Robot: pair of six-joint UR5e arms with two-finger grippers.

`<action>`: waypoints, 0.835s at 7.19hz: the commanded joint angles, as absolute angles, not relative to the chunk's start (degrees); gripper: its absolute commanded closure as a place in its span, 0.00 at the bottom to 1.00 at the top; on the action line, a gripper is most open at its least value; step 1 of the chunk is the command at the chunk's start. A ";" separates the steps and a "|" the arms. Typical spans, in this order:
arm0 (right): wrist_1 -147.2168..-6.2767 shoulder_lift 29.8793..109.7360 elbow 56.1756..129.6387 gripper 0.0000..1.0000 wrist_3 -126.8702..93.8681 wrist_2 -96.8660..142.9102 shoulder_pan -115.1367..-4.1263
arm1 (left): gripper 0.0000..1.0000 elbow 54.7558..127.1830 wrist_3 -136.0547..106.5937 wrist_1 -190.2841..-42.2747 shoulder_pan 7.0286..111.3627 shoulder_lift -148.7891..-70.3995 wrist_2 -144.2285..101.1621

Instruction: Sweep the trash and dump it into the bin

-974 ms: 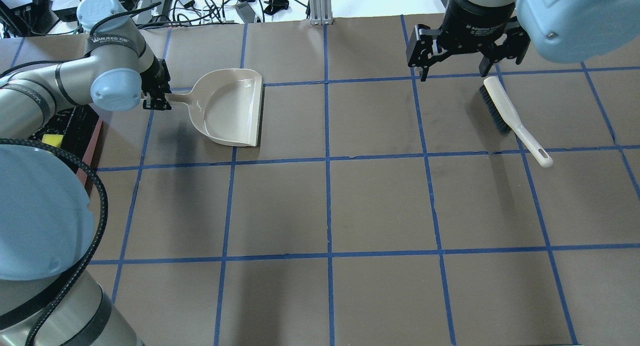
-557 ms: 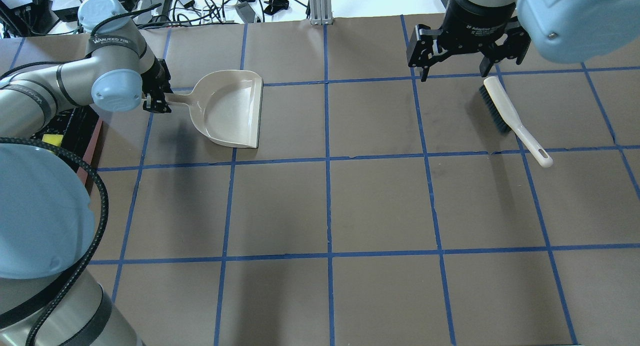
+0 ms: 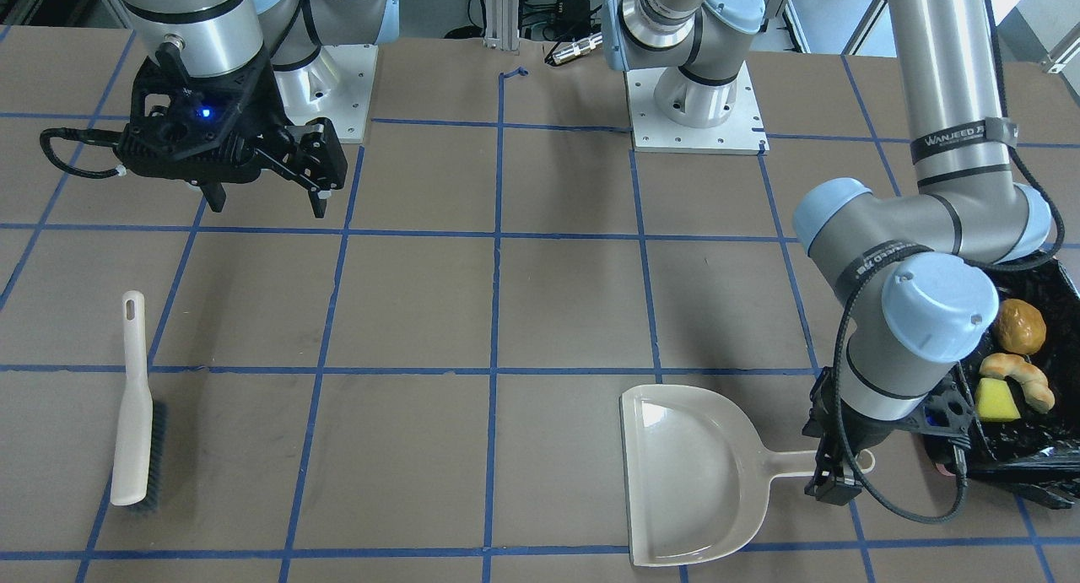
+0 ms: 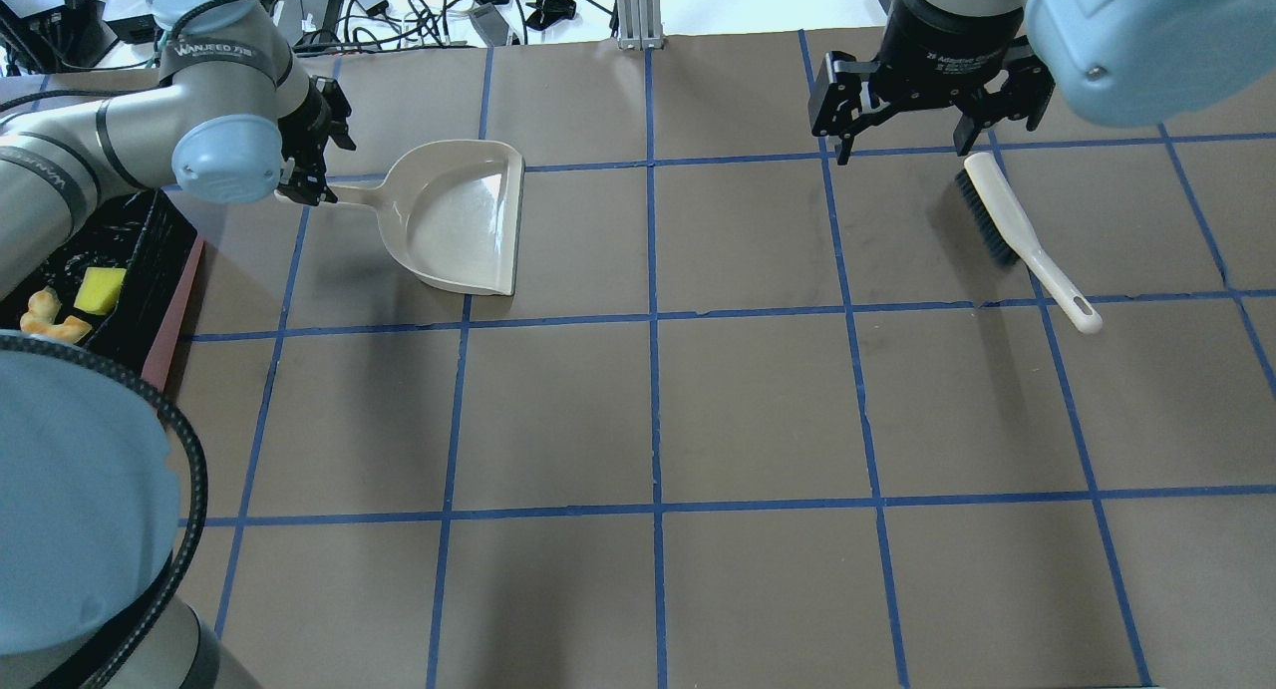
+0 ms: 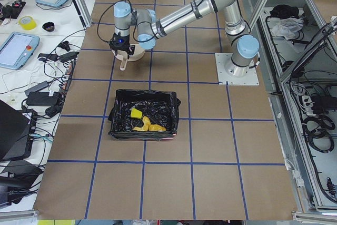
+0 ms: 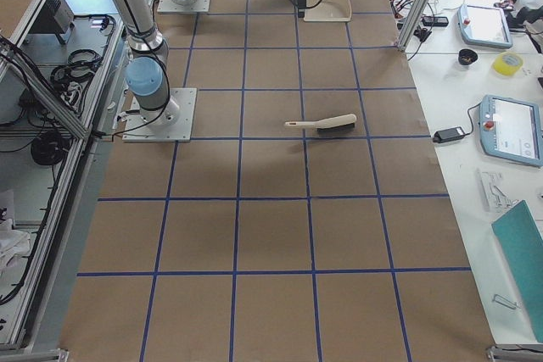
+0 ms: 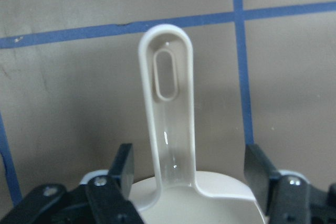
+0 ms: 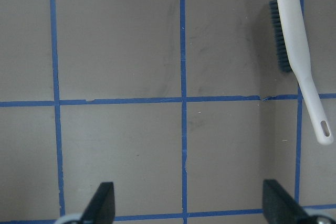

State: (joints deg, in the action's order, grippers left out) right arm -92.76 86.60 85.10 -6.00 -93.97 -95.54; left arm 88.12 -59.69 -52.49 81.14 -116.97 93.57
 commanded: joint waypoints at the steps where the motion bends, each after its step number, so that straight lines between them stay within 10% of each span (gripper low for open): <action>1: -92.72 86.49 85.17 0.00 -5.98 -94.04 -95.54 | 0.08 86.15 -39.89 -59.37 81.91 -111.73 93.25; 6: -92.90 86.48 85.08 0.00 -6.06 -93.96 -95.45 | 0.00 84.64 -15.57 -74.66 89.02 -101.53 95.54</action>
